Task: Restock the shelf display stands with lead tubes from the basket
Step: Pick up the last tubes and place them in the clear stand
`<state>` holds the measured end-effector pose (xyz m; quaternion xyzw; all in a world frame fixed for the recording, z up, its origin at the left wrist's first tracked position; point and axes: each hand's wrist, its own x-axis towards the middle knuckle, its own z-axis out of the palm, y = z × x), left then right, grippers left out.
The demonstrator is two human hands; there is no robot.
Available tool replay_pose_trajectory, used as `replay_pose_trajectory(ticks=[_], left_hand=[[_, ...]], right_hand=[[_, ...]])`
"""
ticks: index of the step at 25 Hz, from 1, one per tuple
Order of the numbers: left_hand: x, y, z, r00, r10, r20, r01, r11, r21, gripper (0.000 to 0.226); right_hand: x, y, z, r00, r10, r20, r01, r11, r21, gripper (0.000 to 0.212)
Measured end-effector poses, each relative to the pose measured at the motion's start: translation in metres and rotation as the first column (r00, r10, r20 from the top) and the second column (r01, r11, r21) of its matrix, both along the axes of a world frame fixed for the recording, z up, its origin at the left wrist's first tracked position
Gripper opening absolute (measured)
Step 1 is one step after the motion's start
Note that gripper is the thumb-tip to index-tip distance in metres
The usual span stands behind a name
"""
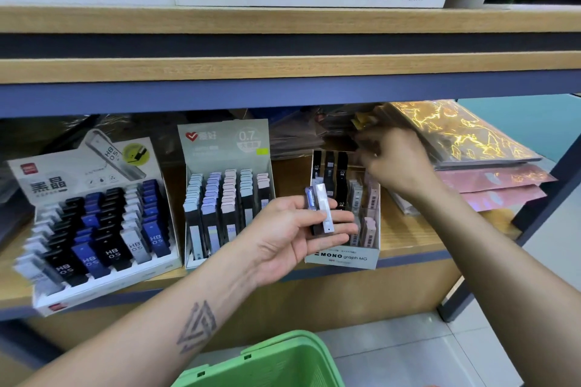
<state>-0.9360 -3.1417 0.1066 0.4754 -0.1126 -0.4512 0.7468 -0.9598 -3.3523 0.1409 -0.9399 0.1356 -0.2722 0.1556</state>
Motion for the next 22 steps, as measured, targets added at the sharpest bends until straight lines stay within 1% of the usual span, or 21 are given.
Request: replay_pose_trajectory(ticks=[1, 2, 3, 4, 5, 6, 7, 9, 10, 11, 12, 14, 15, 16, 17, 18, 19, 20, 21, 22], left_hand=[[0.0, 0.0, 0.001, 1.0, 0.01, 0.002, -0.01, 1.0, -0.007, 0.03], [0.0, 0.0, 0.002, 1.0, 0.023, 0.003, -0.023, 1.0, -0.021, 0.03], [0.0, -0.001, 0.004, 0.999, 0.037, 0.008, -0.037, 0.999, -0.036, 0.029], [0.0, -0.002, 0.005, 0.999, 0.048, 0.019, -0.047, 0.998, -0.05, 0.028], [0.001, -0.002, 0.006, 0.998, 0.058, 0.034, -0.056, 0.997, -0.06, 0.027], [0.001, -0.002, 0.007, 0.996, 0.068, 0.048, -0.065, 0.996, -0.067, 0.026], [0.002, -0.002, 0.008, 0.995, 0.079, 0.065, -0.075, 0.995, -0.068, 0.025], [0.007, -0.002, 0.009, 0.987, 0.117, 0.107, -0.114, 0.993, -0.039, 0.024], [0.009, -0.002, 0.009, 0.98, 0.15, 0.132, -0.149, 0.989, -0.017, 0.022], [0.012, -0.002, 0.009, 0.97, 0.187, 0.157, -0.19, 0.982, 0.005, 0.02], [0.013, -0.001, 0.009, 0.958, 0.223, 0.18, -0.23, 0.973, 0.022, 0.016], [0.015, -0.001, 0.009, 0.941, 0.25, 0.228, -0.266, 0.963, 0.042, 0.003], [0.014, -0.002, 0.008, 0.936, 0.245, 0.253, -0.264, 0.963, 0.044, 0.005], [0.014, -0.003, 0.006, 0.933, 0.24, 0.269, -0.26, 0.965, 0.042, 0.006], [0.013, -0.005, 0.005, 0.93, 0.245, 0.274, -0.265, 0.964, 0.037, 0.005], [0.013, -0.007, 0.004, 0.93, 0.252, 0.268, -0.27, 0.962, 0.031, 0.003], [0.013, -0.009, 0.002, 0.931, 0.261, 0.255, -0.276, 0.961, 0.021, 0.002], [0.013, -0.011, 0.0, 0.933, 0.267, 0.242, -0.278, 0.96, 0.012, 0.002], [0.012, -0.012, 0.0, 0.935, 0.271, 0.23, -0.279, 0.96, 0.003, 0.003], [0.012, -0.013, -0.001, 0.937, 0.269, 0.225, -0.275, 0.961, -0.003, 0.003]], right_hand=[[-0.006, 0.008, 0.008, 0.99, 0.133, -0.04, -0.122, 0.969, 0.213, 0.021], [-0.012, 0.018, 0.014, 0.955, 0.279, -0.102, -0.218, 0.892, 0.396, 0.022], [-0.018, 0.027, 0.017, 0.904, 0.397, -0.159, -0.27, 0.819, 0.506, 0.022], [-0.022, 0.033, 0.016, 0.864, 0.469, -0.184, -0.295, 0.768, 0.569, 0.02], [-0.023, 0.037, 0.012, 0.853, 0.498, -0.155, -0.306, 0.719, 0.623, 0.017], [-0.023, 0.04, 0.008, 0.868, 0.488, -0.092, -0.308, 0.676, 0.67, 0.015], [-0.021, 0.042, 0.006, 0.89, 0.456, -0.014, -0.307, 0.62, 0.722, 0.015], [-0.018, 0.039, 0.006, 0.913, 0.379, 0.153, -0.327, 0.455, 0.828, 0.017], [-0.018, 0.035, 0.01, 0.913, 0.35, 0.21, -0.351, 0.414, 0.84, 0.02], [-0.018, 0.029, 0.013, 0.914, 0.342, 0.218, -0.364, 0.452, 0.815, 0.023], [-0.02, 0.023, 0.016, 0.916, 0.36, 0.179, -0.361, 0.541, 0.76, 0.026], [-0.023, 0.016, 0.022, 0.886, 0.463, 0.014, -0.377, 0.704, 0.602, 0.026], [-0.024, 0.016, 0.023, 0.852, 0.517, -0.083, -0.405, 0.751, 0.521, 0.026], [-0.025, 0.017, 0.023, 0.822, 0.55, -0.15, -0.432, 0.773, 0.465, 0.025], [-0.023, 0.018, 0.022, 0.813, 0.56, -0.159, -0.444, 0.774, 0.452, 0.024], [-0.021, 0.018, 0.021, 0.826, 0.555, -0.101, -0.442, 0.748, 0.495, 0.025], [-0.019, 0.016, 0.021, 0.85, 0.527, 0.007, -0.425, 0.677, 0.6, 0.027], [-0.019, 0.013, 0.02, 0.871, 0.48, 0.108, -0.409, 0.585, 0.7, 0.029], [-0.018, 0.009, 0.02, 0.883, 0.435, 0.175, -0.4, 0.504, 0.766, 0.031], [-0.018, 0.006, 0.02, 0.888, 0.415, 0.196, -0.393, 0.466, 0.793, 0.031]])
